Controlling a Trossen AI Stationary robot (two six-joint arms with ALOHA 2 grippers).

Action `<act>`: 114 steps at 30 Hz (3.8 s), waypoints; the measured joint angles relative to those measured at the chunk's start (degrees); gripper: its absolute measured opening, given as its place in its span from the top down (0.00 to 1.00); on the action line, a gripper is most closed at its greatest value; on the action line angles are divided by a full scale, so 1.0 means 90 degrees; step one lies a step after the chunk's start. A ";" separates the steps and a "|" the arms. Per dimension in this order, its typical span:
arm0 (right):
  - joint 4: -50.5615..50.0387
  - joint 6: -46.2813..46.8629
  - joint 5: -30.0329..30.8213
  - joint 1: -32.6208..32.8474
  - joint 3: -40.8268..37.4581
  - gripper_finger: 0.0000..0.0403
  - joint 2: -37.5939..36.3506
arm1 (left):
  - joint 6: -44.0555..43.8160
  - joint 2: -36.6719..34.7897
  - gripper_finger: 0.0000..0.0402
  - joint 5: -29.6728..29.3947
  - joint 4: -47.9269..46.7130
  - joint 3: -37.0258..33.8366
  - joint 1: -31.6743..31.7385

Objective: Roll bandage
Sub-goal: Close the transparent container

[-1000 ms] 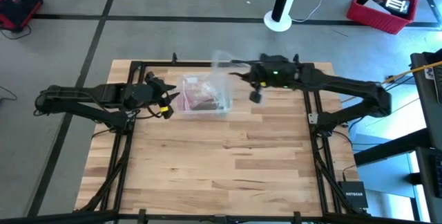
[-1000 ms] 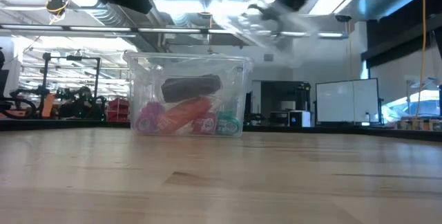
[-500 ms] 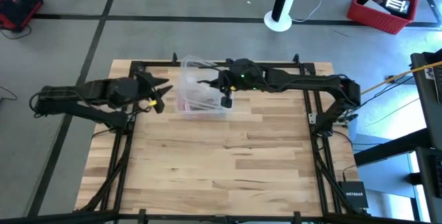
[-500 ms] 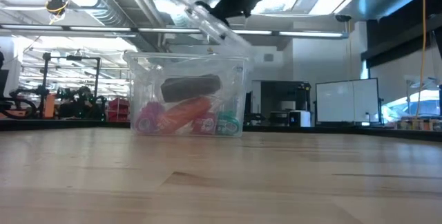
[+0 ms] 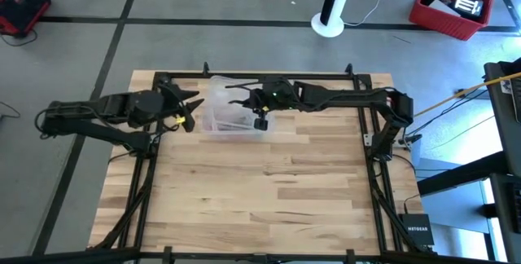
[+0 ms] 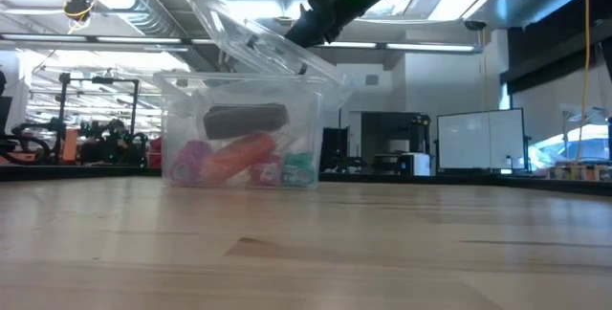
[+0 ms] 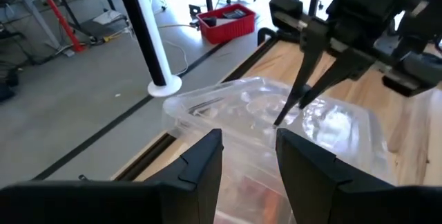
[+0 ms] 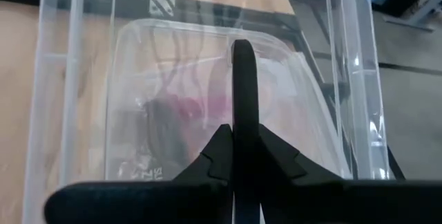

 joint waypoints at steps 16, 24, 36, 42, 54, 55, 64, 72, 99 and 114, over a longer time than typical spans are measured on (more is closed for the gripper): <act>-0.0078 0.0190 -0.0280 0.0097 0.1050 0.91 0.0667 | -0.0044 -0.0260 0.68 -0.0055 -0.0973 0.0421 0.0000; 0.0193 -0.0443 -0.0315 0.0086 0.1049 0.91 0.1043 | -0.0502 -0.0469 0.68 -0.0063 -0.1566 0.0423 0.0000; 0.0582 -0.0527 -0.0371 0.0085 0.1049 0.90 0.1398 | -0.0881 -0.0161 0.68 -0.0130 -0.2305 0.0423 0.0000; 0.0948 -0.0541 -0.0407 0.0085 0.1048 0.90 0.1468 | -0.2116 -0.0153 0.68 -0.0235 -0.3941 0.0420 -0.0007; 0.0798 -0.0568 -0.0409 0.0083 0.1044 0.90 0.1497 | -0.2035 -0.0054 0.68 0.0864 -0.3530 -0.1139 -0.0010; 0.0789 -0.0568 -0.0409 0.0083 0.1044 0.90 0.1497 | -0.2017 -0.0052 0.68 0.0866 -0.3422 -0.1331 -0.0007; 0.0610 -0.0605 -0.0375 0.0130 0.1118 0.89 0.1497 | -0.1921 -0.0047 0.68 0.0790 -0.2312 -0.1593 0.0000; 0.0287 -0.0859 -0.0454 0.0023 0.1485 0.89 0.1491 | -0.1609 0.0345 0.68 0.0848 -0.1719 -0.1778 0.0005; -0.0923 -0.2062 0.0044 -0.0052 0.2174 0.89 0.1669 | -0.2186 0.0237 0.68 0.2126 -0.2779 -0.0478 -0.0338; -0.1185 -0.2001 -0.0789 -0.0170 0.2189 0.89 0.1929 | -0.1992 0.0232 0.68 0.2058 -0.2427 -0.0478 -0.0333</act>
